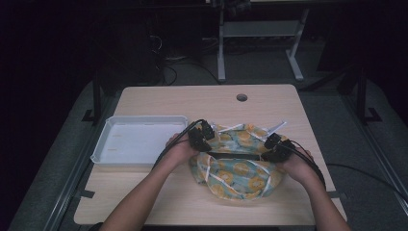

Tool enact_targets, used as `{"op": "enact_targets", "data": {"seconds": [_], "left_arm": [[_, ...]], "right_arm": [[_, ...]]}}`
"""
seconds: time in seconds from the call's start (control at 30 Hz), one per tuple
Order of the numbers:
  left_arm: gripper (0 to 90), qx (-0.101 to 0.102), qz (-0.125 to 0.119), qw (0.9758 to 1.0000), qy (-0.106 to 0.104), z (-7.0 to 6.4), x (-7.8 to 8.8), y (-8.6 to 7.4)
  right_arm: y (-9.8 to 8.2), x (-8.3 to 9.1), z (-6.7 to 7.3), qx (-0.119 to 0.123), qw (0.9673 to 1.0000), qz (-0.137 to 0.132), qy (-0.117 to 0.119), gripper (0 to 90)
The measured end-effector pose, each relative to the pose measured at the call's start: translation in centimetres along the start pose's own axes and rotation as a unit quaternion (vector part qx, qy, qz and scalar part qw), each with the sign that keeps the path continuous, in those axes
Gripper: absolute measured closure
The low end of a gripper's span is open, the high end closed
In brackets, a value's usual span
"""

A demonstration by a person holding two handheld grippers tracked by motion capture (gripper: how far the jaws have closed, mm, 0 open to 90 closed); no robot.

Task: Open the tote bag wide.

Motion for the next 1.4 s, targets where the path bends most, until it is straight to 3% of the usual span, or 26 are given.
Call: {"op": "enact_targets", "data": {"seconds": [0.27, 0.77, 0.93, 1.07, 1.23, 1.4], "left_arm": [[90.0, 0.003, 0.003, 1.0, 0.004, 0.3, -0.3, 0.0], [90.0, 0.011, 0.002, 0.9999, 0.008, 1.5, -1.5, 1.1], [87.8, 0.044, -0.035, 0.9984, 0.004, 2.0, -0.7, 1.5], [79.3, 0.069, -0.077, 0.9946, 0.001, 2.7, 1.1, 2.0], [64.6, 0.077, -0.1, 0.992, -0.001, 3.0, 2.7, 2.8], [68.8, 0.081, -0.135, 0.9874, -0.019, 1.9, 4.8, 3.9]], "right_arm": [[-0.9, -0.6, 0.4, 0.01, 0.9997, 0.02, 0.013, 90.0], [-1.8, -0.1, 1.9, 0.025, 0.9982, 0.039, 0.04, 90.0], [-1.9, 0.2, 2.0, 0.02, 0.9985, 0.031, 0.04, 89.2], [-1.3, 1.4, 1.7, 0.011, 0.9992, 0.004, 0.038, 86.7], [-0.6, 2.8, 1.7, 0.003, 0.9993, -0.021, 0.032, 78.7], [0.2, 4.9, 1.6, 0.003, 0.9982, -0.056, 0.022, 77.3]]}}
Point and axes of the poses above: each handheld gripper's, and its own axes: x roughly backward along the jaws, y roughly out of its top, z roughly to its left, the point moved 4 cm from there along -x, roughly forward along the jaws, and after that the axes turned 15 degrees about -z, right-handed, at the moved point
